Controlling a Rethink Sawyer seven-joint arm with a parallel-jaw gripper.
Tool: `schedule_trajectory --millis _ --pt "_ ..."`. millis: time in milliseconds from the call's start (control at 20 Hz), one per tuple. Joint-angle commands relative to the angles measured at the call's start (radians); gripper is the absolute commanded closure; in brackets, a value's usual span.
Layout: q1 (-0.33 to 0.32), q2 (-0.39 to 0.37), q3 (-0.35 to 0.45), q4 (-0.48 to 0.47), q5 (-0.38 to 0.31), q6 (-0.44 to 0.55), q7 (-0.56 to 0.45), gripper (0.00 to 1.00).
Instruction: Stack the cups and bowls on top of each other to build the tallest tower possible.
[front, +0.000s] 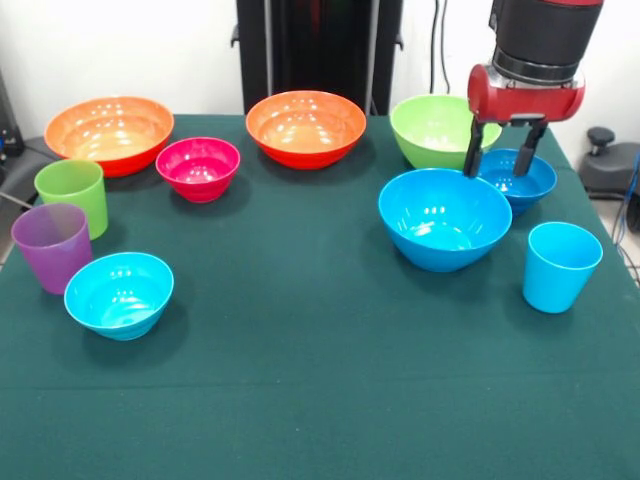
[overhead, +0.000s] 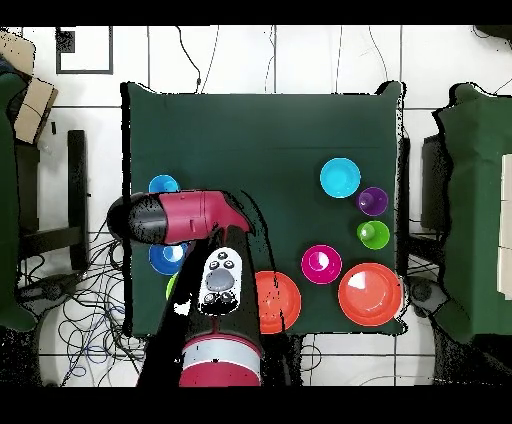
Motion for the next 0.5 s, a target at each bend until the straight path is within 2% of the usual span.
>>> schedule_trajectory --millis 50,200,350,500 --pt "0.016 0.089 0.047 -0.048 0.014 -0.095 0.183 0.00" --pt "0.021 0.098 0.039 -0.056 0.013 -0.103 0.182 0.00" --pt "-0.010 0.128 0.058 -0.082 0.025 -0.081 0.156 0.00" --pt "-0.019 0.161 0.065 -0.113 0.019 -0.106 0.140 0.00"
